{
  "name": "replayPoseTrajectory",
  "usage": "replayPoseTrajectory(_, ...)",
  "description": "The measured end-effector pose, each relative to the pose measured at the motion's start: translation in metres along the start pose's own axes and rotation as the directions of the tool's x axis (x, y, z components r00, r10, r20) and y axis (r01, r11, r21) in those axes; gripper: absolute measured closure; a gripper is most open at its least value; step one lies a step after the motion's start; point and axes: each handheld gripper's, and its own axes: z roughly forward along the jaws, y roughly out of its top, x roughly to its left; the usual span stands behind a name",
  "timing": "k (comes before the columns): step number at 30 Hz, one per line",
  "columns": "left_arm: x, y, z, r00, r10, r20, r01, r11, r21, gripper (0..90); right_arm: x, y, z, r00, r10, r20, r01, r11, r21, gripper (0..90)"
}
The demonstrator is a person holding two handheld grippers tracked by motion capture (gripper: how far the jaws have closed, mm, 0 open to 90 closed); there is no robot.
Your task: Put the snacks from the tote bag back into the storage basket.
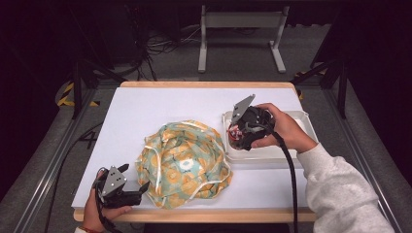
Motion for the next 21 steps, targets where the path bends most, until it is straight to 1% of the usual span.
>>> replayPoseTrajectory(5,0.000,0.000,0.000,1.0000,0.000,0.000,0.000,1.0000,0.000,8.7,-0.012,-0.010,0.003,0.9997,0.024,0.002,-0.024,1.000,0.002,23.8)
replayPoseTrajectory(6,0.000,0.000,0.000,1.0000,-0.002,0.000,0.002,1.0000,-0.002,8.7,-0.014,-0.011,0.004,0.9997,0.022,0.001,-0.022,1.000,0.007,23.9)
replayPoseTrajectory(10,0.000,0.000,0.000,1.0000,0.000,-0.002,0.000,1.0000,0.001,8.7,-0.024,-0.022,0.007,0.9990,0.041,0.018,-0.042,0.999,0.031,23.8)
replayPoseTrajectory(13,0.000,0.000,0.000,1.0000,0.001,-0.007,-0.001,1.0000,0.004,8.6,-0.031,-0.031,0.009,0.9989,0.041,0.024,-0.042,0.998,0.044,23.8)
replayPoseTrajectory(16,0.001,0.000,0.001,1.0000,0.001,-0.007,-0.001,1.0000,0.005,8.5,-0.035,-0.041,0.012,0.9996,0.013,0.025,-0.015,0.998,0.063,23.8)
replayPoseTrajectory(19,0.001,0.000,0.001,0.9999,-0.006,-0.016,0.006,1.0000,0.000,7.8,-0.041,-0.050,0.016,0.9998,0.016,0.013,-0.017,0.996,0.082,23.9)
replayPoseTrajectory(21,0.001,0.000,0.001,0.9999,-0.007,-0.013,0.007,1.0000,-0.001,7.8,-0.045,-0.055,0.019,0.9997,0.022,0.013,-0.023,0.995,0.095,23.8)
